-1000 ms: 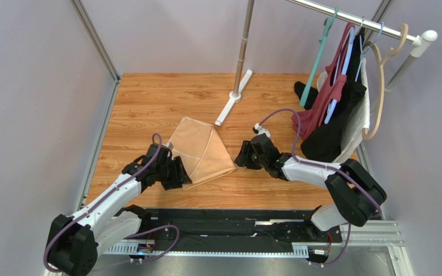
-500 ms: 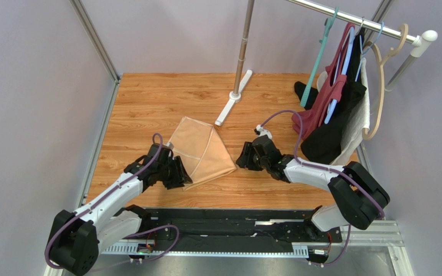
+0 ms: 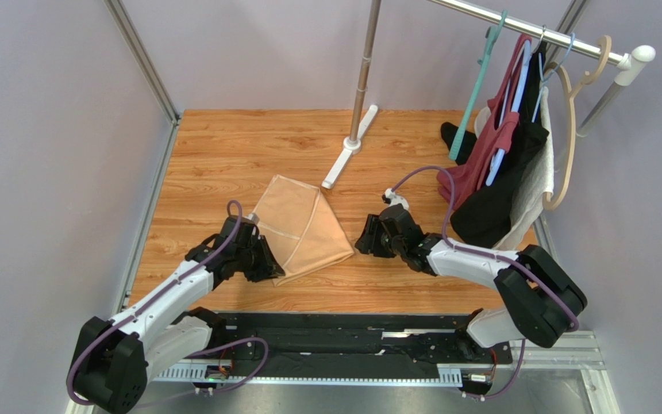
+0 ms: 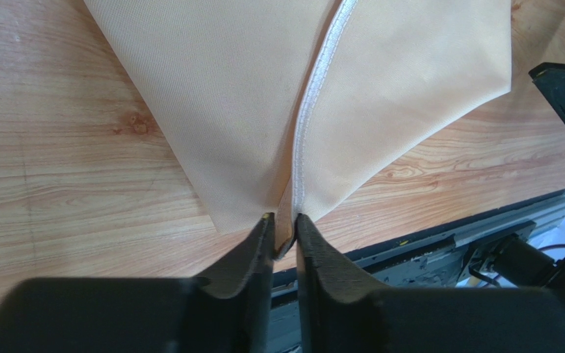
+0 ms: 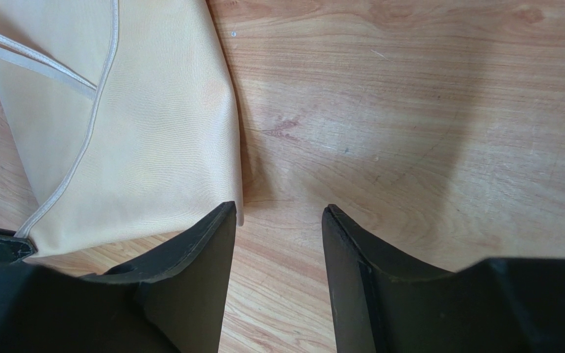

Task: Fold the napkin, place the utensils inside, and roll it up
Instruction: Roll the napkin with the utensil

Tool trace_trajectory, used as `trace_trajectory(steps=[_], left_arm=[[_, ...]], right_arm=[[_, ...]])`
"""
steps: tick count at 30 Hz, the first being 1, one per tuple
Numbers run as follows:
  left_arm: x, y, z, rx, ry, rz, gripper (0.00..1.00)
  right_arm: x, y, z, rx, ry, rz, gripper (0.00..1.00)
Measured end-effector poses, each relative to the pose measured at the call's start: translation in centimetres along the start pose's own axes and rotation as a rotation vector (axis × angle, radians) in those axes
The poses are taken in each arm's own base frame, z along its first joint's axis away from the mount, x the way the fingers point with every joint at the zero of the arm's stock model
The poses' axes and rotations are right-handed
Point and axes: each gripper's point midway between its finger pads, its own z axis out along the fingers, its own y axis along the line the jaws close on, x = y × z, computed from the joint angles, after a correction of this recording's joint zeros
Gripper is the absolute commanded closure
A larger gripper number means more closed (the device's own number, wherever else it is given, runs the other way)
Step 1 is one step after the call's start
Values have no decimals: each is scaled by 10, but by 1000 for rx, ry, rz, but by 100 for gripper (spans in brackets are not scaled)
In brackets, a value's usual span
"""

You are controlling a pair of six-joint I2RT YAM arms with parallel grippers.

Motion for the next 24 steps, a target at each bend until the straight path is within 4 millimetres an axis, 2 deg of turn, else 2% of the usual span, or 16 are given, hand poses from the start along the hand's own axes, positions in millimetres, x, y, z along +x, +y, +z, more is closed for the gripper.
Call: trace_trajectory(steps=[1, 3, 13, 20, 24], left_arm=[[0, 0, 0, -1, 1, -2, 92], [1, 1, 1, -1, 2, -2, 100], [-3, 1, -3, 10, -37, 8, 100], [-5, 8, -9, -8, -79, 40, 100], [-8, 11, -10, -15, -100, 66, 100]], right_arm=[[0, 0, -1, 0, -1, -3, 49], [-2, 1, -3, -1, -2, -12, 49], [-6, 19, -2, -68, 20, -35, 46], [18, 19, 18, -94, 123, -31, 46], [18, 25, 20, -124, 128, -22, 46]])
